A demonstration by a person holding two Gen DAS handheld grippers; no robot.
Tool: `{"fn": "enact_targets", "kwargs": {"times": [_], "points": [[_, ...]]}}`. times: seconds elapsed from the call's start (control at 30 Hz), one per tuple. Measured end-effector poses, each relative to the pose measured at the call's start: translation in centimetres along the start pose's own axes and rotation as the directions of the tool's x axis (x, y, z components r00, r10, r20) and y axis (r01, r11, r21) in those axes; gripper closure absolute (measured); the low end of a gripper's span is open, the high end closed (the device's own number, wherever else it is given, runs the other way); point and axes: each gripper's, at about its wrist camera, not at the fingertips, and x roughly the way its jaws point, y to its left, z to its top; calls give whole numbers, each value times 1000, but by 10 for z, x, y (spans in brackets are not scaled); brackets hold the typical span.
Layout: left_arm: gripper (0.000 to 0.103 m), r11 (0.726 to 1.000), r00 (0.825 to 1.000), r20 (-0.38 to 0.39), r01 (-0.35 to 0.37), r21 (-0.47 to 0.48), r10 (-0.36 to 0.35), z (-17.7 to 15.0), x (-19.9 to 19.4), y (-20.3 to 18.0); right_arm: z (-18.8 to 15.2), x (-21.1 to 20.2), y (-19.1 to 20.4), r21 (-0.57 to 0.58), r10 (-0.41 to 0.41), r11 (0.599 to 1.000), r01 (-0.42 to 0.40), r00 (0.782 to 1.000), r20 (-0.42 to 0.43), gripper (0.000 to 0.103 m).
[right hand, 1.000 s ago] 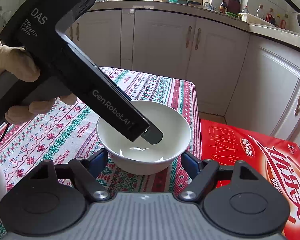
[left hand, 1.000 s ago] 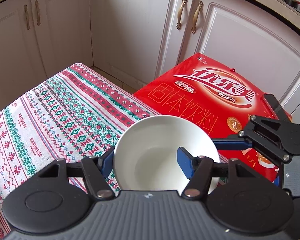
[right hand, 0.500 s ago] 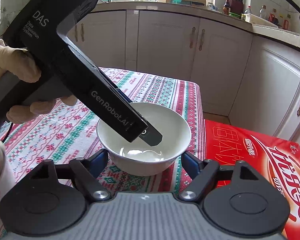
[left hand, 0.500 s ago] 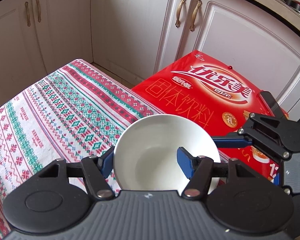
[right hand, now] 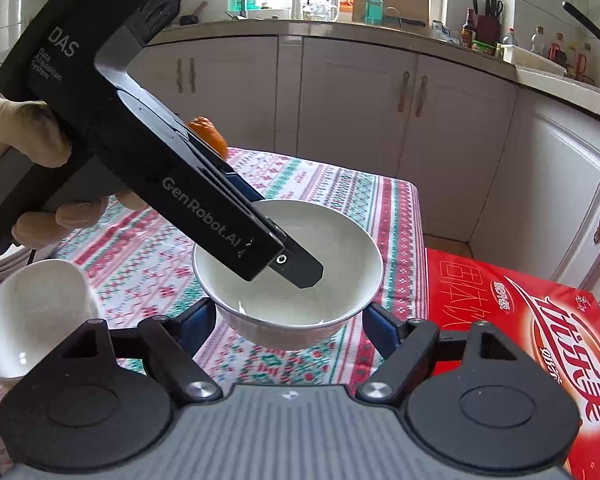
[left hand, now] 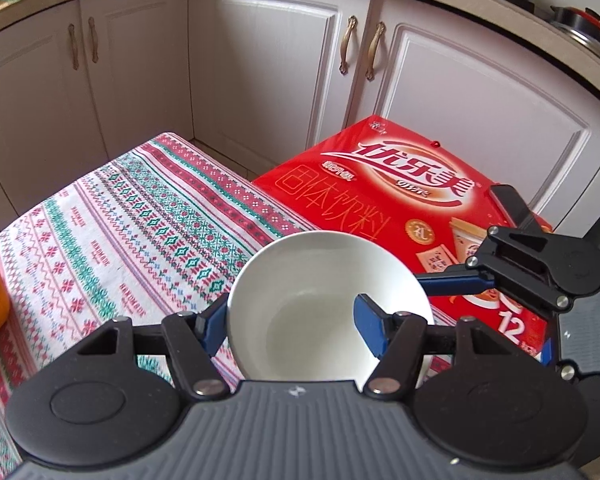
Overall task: Organize plates and bowls
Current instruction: 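Carry the white bowl with the left tool and lower it into the nested bowls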
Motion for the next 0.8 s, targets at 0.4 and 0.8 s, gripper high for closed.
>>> {"fn": "enact_targets", "kwargs": {"times": [0.4,0.8], "points": [[39,998,997,51,-62,-16,63,-32,-58,-20,-1,-41,39,-35,51,998,-50,998,30,19],[39,989,988,77,-127,-76,133,-72,-104,-22,-2,-62,84,-98,114,989,-109,992,47,19]]}}
